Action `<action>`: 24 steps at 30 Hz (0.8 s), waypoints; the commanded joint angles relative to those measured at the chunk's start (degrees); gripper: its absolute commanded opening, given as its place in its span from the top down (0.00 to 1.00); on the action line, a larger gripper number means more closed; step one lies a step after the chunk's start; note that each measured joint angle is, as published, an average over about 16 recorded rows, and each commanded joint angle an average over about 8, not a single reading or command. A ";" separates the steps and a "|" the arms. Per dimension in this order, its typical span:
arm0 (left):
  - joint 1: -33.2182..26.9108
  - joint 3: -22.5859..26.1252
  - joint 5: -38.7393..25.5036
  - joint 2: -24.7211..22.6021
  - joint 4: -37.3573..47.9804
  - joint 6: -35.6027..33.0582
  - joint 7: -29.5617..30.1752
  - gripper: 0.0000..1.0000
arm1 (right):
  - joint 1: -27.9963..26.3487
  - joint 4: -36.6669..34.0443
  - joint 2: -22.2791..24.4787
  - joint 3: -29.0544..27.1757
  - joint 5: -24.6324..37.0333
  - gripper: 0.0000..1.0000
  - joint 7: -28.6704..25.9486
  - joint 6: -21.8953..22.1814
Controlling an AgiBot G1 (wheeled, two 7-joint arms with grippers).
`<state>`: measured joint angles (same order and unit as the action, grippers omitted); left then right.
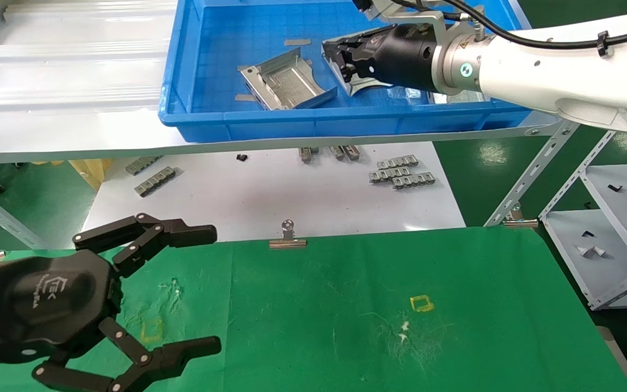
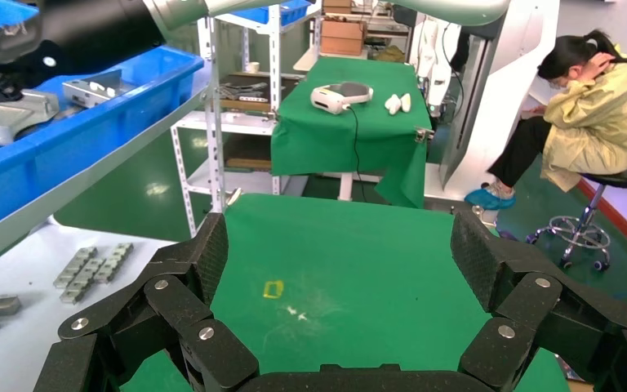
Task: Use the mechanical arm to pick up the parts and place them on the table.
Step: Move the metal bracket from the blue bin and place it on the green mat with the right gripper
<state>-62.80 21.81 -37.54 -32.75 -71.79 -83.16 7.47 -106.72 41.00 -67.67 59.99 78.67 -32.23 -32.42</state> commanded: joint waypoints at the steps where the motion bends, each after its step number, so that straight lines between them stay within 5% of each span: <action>1: 0.00 0.00 0.00 0.00 0.00 0.00 0.00 0.00 | 0.18 -0.63 -0.68 -0.10 0.06 1.00 1.45 0.47; 6: 0.00 0.00 0.00 0.00 0.00 0.00 0.00 0.00 | 0.51 -2.22 -2.19 -0.33 0.41 0.94 4.54 2.02; 14: 0.00 0.00 0.00 0.00 0.00 0.00 0.00 0.00 | -0.51 -7.35 -5.24 -0.28 0.72 0.04 6.39 2.61; 24: 0.00 0.01 0.00 0.00 0.00 0.00 0.00 0.00 | -1.81 -11.84 -7.76 0.13 1.28 0.00 6.79 2.92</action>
<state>-62.80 21.81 -37.54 -32.75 -71.79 -83.16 7.47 -108.62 29.09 -75.43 60.17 80.02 -25.47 -29.44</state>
